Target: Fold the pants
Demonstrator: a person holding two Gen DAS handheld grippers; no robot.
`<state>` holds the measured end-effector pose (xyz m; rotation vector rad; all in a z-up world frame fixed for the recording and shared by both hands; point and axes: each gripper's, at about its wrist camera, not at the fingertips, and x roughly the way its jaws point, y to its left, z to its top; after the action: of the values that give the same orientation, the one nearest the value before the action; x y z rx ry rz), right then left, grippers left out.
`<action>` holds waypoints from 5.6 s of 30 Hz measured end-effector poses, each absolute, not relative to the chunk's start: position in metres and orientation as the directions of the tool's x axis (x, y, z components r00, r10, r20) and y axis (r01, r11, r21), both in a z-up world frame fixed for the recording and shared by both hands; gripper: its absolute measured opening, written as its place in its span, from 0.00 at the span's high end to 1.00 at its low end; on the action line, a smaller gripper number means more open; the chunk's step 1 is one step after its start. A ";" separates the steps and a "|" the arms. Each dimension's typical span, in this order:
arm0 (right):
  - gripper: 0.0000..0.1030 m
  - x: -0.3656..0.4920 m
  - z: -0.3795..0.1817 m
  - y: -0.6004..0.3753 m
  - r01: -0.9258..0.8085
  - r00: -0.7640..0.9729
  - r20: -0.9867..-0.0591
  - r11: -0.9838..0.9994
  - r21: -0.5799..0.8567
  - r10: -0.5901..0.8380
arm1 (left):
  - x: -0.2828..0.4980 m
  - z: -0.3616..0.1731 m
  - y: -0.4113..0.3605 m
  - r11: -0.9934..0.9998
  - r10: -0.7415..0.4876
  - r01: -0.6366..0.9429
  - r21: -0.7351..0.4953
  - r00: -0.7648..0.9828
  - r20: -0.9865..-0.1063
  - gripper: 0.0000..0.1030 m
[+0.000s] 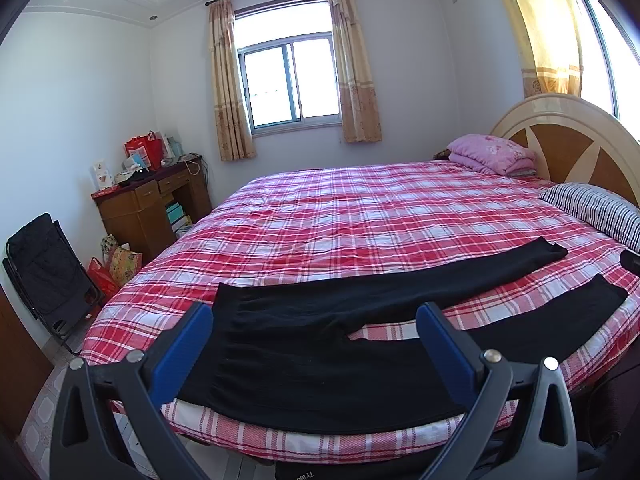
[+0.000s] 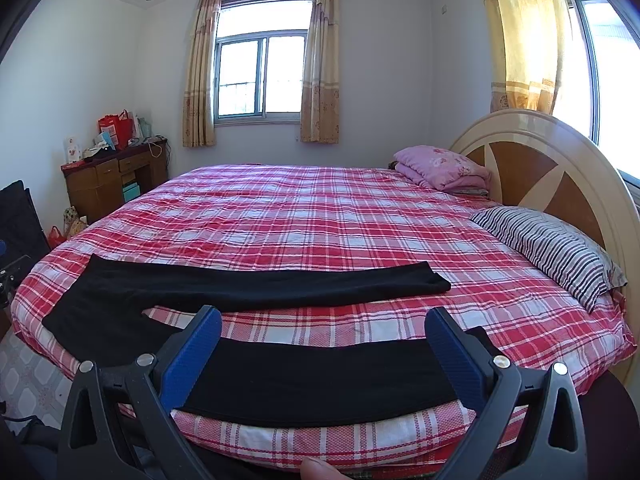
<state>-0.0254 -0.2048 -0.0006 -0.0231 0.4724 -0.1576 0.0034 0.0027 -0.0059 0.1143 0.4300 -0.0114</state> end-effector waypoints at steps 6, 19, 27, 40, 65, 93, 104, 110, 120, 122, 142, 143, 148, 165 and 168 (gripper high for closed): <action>0.01 -0.024 -0.002 -0.204 0.146 0.877 -0.455 0.987 -0.062 -0.158 | 0.004 -0.006 0.003 0.993 0.016 0.033 0.110 0.908 -0.418 0.00; 0.01 -0.020 -0.007 -0.206 0.147 0.870 -0.467 0.987 -0.061 -0.159 | 0.006 -0.009 0.007 0.993 0.025 0.029 0.119 0.903 -0.429 0.00; 0.01 -0.018 -0.010 -0.206 0.147 0.866 -0.473 0.987 -0.066 -0.161 | 0.006 -0.009 0.008 0.992 0.026 0.029 0.120 0.902 -0.431 0.00; 0.01 -0.016 -0.013 -0.207 0.146 0.861 -0.482 0.987 -0.069 -0.161 | 0.006 -0.010 0.011 0.993 0.027 0.027 0.118 0.899 -0.437 0.00; 0.01 0.011 -0.047 -0.209 0.145 0.812 -0.557 0.984 -0.099 -0.176 | 0.038 -0.040 0.017 0.989 0.054 0.029 0.146 0.847 -0.529 0.00; 0.01 0.166 -0.102 -0.353 0.275 0.633 -0.739 0.960 -0.061 -0.229 | 0.299 -0.132 0.174 0.974 0.218 -0.183 0.135 0.585 -0.781 0.00; 0.32 0.216 -0.119 -0.398 0.271 0.587 -0.783 0.961 -0.050 -0.206 | 0.322 -0.165 0.188 0.990 0.058 -0.139 -0.018 0.527 -0.848 0.38; 0.35 0.240 -0.121 -0.427 0.304 0.566 -0.792 0.951 -0.055 -0.227 | 0.327 -0.163 0.181 0.996 0.026 -0.091 -0.024 0.513 -0.858 0.57; 0.37 0.284 -0.129 -0.476 0.342 0.529 -0.808 0.936 -0.077 -0.260 | 0.335 -0.165 0.177 0.997 -0.004 -0.068 -0.045 0.509 -0.861 0.73; 0.38 0.294 -0.131 -0.486 0.348 0.522 -0.812 0.934 -0.078 -0.262 | 0.335 -0.166 0.178 0.996 -0.009 -0.075 -0.054 0.506 -0.862 0.74; 0.95 0.333 -0.156 -0.510 0.294 0.489 -0.867 0.954 0.060 -0.097 | 0.341 -0.162 0.173 0.998 -0.030 -0.037 -0.056 0.505 -0.863 0.88; 0.95 0.331 -0.152 -0.509 0.291 0.501 -0.859 0.955 0.056 -0.103 | 0.340 -0.160 0.174 0.997 -0.033 -0.037 -0.061 0.513 -0.858 0.88; 0.96 0.319 -0.128 -0.499 0.271 0.563 -0.820 0.961 0.061 -0.107 | 0.331 -0.147 0.180 0.995 -0.066 -0.022 -0.095 0.556 -0.828 0.88; 0.96 0.198 -0.069 -0.499 0.269 0.734 -0.674 0.948 0.172 -0.086 | 0.284 -0.103 0.199 0.969 -0.227 0.108 -0.222 0.741 -0.632 0.88; 0.96 0.169 -0.068 -0.500 0.264 0.762 -0.644 0.942 0.206 -0.073 | 0.268 -0.098 0.205 0.960 -0.261 0.150 -0.235 0.775 -0.576 0.88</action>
<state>0.1691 -0.4998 -0.0679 0.2943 0.6822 -0.1861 0.2683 0.2050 -0.0977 -0.1798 0.6480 -0.2238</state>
